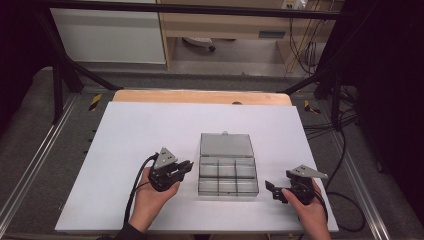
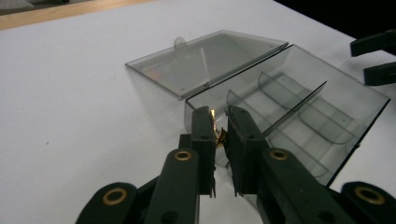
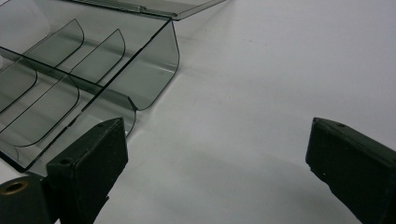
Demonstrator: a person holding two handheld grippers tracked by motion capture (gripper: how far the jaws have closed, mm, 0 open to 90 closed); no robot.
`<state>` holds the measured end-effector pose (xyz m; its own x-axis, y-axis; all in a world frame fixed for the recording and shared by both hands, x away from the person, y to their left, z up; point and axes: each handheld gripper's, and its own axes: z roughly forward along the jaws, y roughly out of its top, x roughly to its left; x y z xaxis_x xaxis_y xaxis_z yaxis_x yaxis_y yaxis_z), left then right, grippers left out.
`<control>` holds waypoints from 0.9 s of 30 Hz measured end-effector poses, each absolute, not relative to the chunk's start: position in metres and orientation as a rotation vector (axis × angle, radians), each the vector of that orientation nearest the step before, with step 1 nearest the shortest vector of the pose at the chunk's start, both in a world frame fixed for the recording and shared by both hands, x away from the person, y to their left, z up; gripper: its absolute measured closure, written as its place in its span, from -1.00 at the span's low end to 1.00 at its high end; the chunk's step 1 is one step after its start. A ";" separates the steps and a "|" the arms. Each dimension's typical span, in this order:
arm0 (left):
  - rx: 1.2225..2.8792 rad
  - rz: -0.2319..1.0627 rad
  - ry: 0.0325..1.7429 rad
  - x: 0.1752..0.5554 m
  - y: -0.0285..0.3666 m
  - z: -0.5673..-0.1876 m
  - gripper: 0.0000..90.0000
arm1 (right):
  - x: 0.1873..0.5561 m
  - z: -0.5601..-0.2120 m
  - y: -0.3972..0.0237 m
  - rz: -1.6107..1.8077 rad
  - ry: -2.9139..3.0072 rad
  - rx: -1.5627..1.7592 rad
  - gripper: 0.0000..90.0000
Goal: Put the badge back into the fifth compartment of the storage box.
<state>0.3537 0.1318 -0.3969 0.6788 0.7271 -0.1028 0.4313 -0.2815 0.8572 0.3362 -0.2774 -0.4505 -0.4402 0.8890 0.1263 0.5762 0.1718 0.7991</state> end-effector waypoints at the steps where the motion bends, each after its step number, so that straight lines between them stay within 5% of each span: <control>1: 1.921 0.382 0.896 0.353 0.130 -0.395 0.81 | 0.336 -0.451 -0.278 1.158 2.085 1.388 -0.86; 27: 1.965 0.294 0.790 0.355 0.080 -0.390 0.81 | 0.337 -0.450 -0.281 1.162 2.078 1.390 -0.86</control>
